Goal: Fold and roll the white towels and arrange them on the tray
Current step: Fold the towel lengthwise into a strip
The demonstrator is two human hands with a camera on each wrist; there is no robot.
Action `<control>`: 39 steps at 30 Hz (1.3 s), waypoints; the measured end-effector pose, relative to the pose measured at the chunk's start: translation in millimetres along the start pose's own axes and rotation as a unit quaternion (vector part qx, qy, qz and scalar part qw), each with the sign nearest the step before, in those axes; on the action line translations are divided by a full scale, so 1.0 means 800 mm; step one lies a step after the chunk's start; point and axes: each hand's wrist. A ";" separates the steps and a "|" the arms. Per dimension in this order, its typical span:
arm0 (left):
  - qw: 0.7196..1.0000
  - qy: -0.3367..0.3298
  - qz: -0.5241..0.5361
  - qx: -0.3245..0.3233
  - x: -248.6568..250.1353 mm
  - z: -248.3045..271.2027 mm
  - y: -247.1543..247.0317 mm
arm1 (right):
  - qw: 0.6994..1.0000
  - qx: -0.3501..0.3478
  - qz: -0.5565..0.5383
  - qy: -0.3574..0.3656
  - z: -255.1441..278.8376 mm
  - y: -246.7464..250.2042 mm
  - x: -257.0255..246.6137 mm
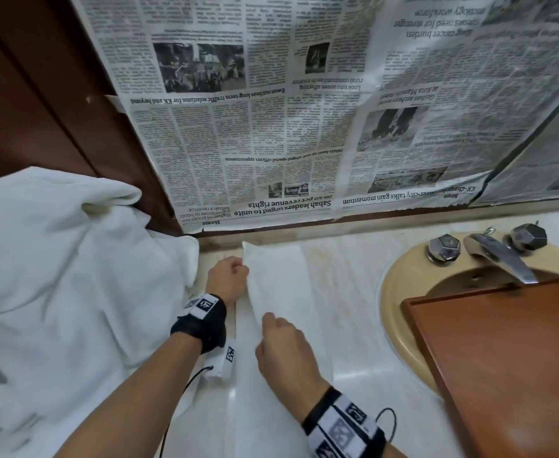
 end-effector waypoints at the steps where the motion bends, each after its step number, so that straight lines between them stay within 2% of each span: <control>1: 1.000 0.006 -0.020 -0.004 -0.007 0.000 0.002 | 1.000 -0.010 0.008 -0.002 -0.006 -0.008 -0.005; 4: 0.999 0.012 -0.050 -0.018 -0.021 -0.003 0.004 | 0.999 -0.030 0.009 -0.013 -0.019 -0.029 -0.010; 12: 0.997 0.007 -0.077 0.007 -0.030 -0.011 0.004 | 0.999 -0.037 -0.010 -0.018 -0.035 -0.058 -0.009; 18: 0.992 -0.026 -0.118 0.021 -0.037 -0.021 0.003 | 0.999 -0.050 -0.008 -0.020 -0.044 -0.074 -0.004; 22: 0.995 -0.023 -0.087 0.044 -0.040 -0.026 -0.001 | 0.992 -0.082 -0.096 0.025 -0.048 -0.083 0.012; 25: 0.993 -0.064 -0.081 0.050 -0.044 -0.014 -0.006 | 0.983 -0.070 -0.164 0.050 -0.043 -0.068 0.030; 30: 0.985 -0.142 -0.094 0.030 -0.064 0.052 -0.018 | 0.989 -0.001 -0.136 0.064 -0.015 -0.051 0.085; 35: 0.982 -0.120 -0.135 -0.051 -0.103 0.106 -0.047 | 0.996 0.001 -0.080 0.029 0.013 -0.066 0.138; 39: 0.980 -0.111 -0.163 -0.030 -0.097 0.102 -0.055 | 0.999 -0.011 -0.036 0.015 0.000 -0.065 0.142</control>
Point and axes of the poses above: each hand's wrist, its own z-axis away from the middle knuckle, its own y-axis out of the back of the hand, x = y × z, and after that the axes turned 12 degrees about -x, right-handed
